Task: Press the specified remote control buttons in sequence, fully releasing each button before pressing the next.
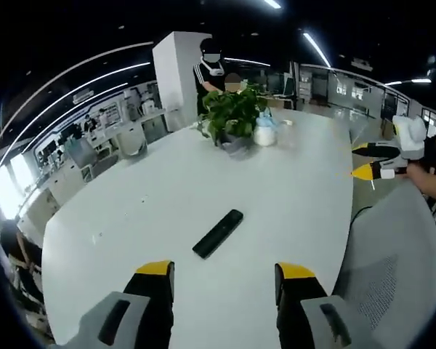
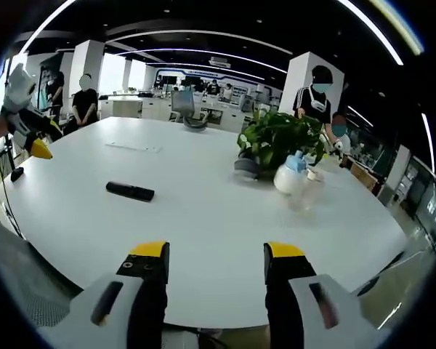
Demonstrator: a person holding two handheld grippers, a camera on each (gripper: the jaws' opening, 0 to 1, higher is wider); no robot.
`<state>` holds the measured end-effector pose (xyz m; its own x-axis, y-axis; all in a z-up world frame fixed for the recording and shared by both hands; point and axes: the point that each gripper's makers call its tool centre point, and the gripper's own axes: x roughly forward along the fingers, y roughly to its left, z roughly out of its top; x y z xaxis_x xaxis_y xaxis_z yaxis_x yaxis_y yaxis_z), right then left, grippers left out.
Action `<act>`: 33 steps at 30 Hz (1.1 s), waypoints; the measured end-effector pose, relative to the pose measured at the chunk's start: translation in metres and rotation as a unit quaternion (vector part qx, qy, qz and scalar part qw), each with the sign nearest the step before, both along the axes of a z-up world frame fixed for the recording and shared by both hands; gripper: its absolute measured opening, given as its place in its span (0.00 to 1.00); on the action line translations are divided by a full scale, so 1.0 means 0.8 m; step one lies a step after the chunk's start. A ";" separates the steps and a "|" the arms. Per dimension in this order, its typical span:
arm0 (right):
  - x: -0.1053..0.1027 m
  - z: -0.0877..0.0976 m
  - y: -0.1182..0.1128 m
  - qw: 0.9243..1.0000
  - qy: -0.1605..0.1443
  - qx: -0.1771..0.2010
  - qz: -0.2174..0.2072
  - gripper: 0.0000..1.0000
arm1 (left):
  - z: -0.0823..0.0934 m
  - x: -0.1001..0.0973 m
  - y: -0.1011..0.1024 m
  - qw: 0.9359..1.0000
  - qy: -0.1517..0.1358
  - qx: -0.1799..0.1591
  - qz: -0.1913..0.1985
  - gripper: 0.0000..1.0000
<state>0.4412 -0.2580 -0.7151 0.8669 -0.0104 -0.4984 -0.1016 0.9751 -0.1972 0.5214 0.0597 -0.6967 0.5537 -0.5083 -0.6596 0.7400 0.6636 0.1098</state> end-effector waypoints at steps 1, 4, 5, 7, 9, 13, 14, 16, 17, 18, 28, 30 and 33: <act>0.000 -0.001 0.000 1.000 0.002 -0.001 0.000 0.53 | 0.000 0.005 -0.003 1.000 -0.001 0.006 -0.008 0.57; 0.000 -0.002 0.000 1.000 0.005 -0.005 0.001 0.53 | -0.004 0.018 -0.011 0.999 0.002 0.020 -0.032 0.57; 0.000 -0.002 0.000 1.000 0.006 -0.006 0.000 0.52 | -0.005 0.020 -0.014 0.999 0.006 0.021 -0.040 0.57; 0.000 -0.003 -0.001 1.000 0.007 -0.006 -0.001 0.51 | -0.010 0.026 -0.024 0.998 0.019 0.021 -0.060 0.57; 0.000 -0.003 -0.001 1.000 0.008 -0.006 -0.002 0.50 | -0.015 0.032 -0.033 0.997 0.029 0.022 -0.072 0.57; -0.001 -0.006 -0.001 1.000 0.014 -0.005 -0.003 0.50 | -0.023 0.044 -0.044 0.994 0.040 0.036 -0.094 0.55; -0.001 -0.006 -0.001 1.000 0.015 -0.005 -0.002 0.50 | -0.024 0.046 -0.045 0.993 0.039 0.042 -0.099 0.55; -0.001 -0.006 0.000 1.000 0.016 -0.006 -0.001 0.49 | -0.030 0.054 -0.044 0.991 0.037 0.066 -0.114 0.55; -0.001 -0.007 0.001 1.000 0.018 -0.005 0.000 0.49 | -0.033 0.059 -0.045 0.989 0.037 0.074 -0.121 0.54; -0.001 -0.008 0.001 1.000 0.020 -0.006 0.002 0.48 | -0.035 0.063 -0.045 0.989 0.037 0.077 -0.124 0.54; -0.004 -0.014 0.002 0.999 0.036 -0.003 0.001 0.45 | -0.067 0.090 -0.055 0.973 0.055 0.129 -0.186 0.46; -0.004 -0.014 0.002 0.999 0.038 -0.008 0.002 0.46 | -0.072 0.097 -0.058 0.971 0.056 0.132 -0.193 0.46; -0.004 -0.015 0.002 0.999 0.039 -0.009 0.001 0.46 | -0.083 0.104 -0.061 0.968 0.072 0.136 -0.200 0.45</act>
<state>0.4381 -0.2566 -0.7271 0.8253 -0.0175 -0.5644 -0.1200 0.9712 -0.2057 0.6044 0.0110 -0.7627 0.2413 -0.4597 -0.8547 0.9525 0.2809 0.1178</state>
